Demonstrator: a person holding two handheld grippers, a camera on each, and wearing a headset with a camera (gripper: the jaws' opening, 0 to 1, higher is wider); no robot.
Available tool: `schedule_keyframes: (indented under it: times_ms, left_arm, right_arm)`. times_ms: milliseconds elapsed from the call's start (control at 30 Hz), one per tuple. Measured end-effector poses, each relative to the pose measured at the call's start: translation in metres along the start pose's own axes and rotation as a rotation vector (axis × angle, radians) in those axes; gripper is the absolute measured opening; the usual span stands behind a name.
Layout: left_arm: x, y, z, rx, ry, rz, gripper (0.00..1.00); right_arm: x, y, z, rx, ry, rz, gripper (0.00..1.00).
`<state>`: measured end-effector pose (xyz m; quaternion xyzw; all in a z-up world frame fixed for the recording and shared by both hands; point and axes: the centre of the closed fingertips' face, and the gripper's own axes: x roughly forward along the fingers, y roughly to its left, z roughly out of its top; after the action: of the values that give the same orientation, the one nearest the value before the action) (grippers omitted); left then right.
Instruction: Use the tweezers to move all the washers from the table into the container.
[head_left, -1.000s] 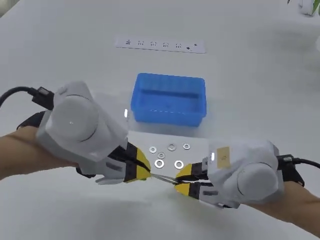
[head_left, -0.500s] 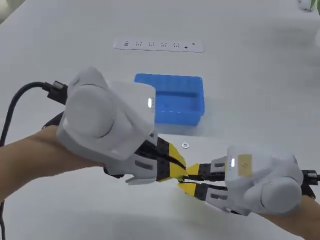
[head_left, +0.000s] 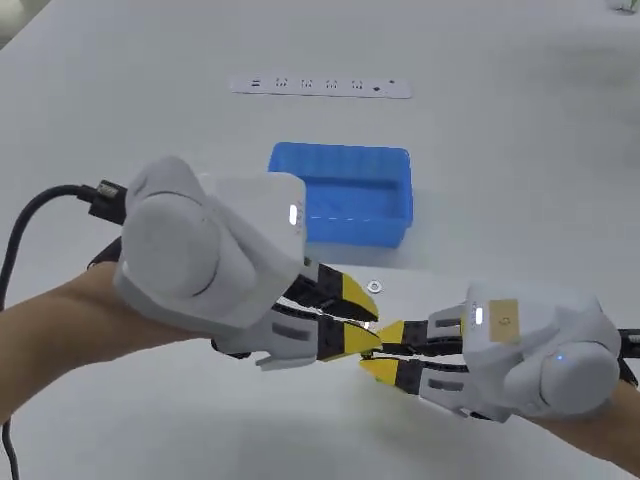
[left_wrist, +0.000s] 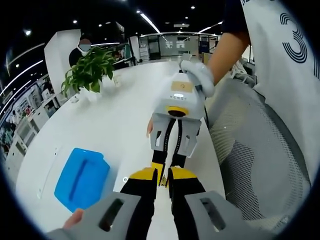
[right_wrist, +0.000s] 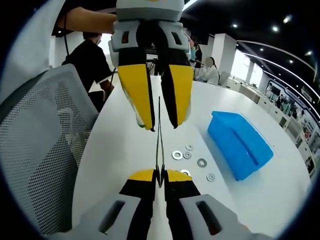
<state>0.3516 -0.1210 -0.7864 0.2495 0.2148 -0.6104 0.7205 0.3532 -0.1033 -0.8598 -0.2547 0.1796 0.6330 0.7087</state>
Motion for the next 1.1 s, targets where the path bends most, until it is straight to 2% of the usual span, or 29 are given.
schedule_keyframes:
  times_ms: [300, 367, 500, 800, 1100]
  left_arm:
    - [-0.002, -0.001, -0.010, 0.003, 0.011, -0.023, 0.11]
    - [-0.001, -0.003, -0.006, 0.017, -0.015, -0.025, 0.06]
    - [0.001, -0.004, 0.004, 0.015, -0.061, -0.032, 0.07]
    - [0.004, -0.007, 0.007, 0.028, -0.062, -0.049, 0.06]
    - [0.010, -0.010, 0.013, 0.020, -0.095, -0.060, 0.05]
  right_arm:
    - [-0.002, 0.000, -0.001, 0.006, -0.005, 0.005, 0.08]
    - [-0.003, -0.001, -0.002, 0.010, -0.005, 0.001, 0.08]
    - [-0.004, 0.000, -0.002, 0.018, -0.007, 0.005, 0.08]
    - [-0.004, 0.000, -0.003, 0.015, -0.005, 0.013, 0.08]
    - [-0.006, 0.001, -0.004, 0.021, 0.015, 0.008, 0.08]
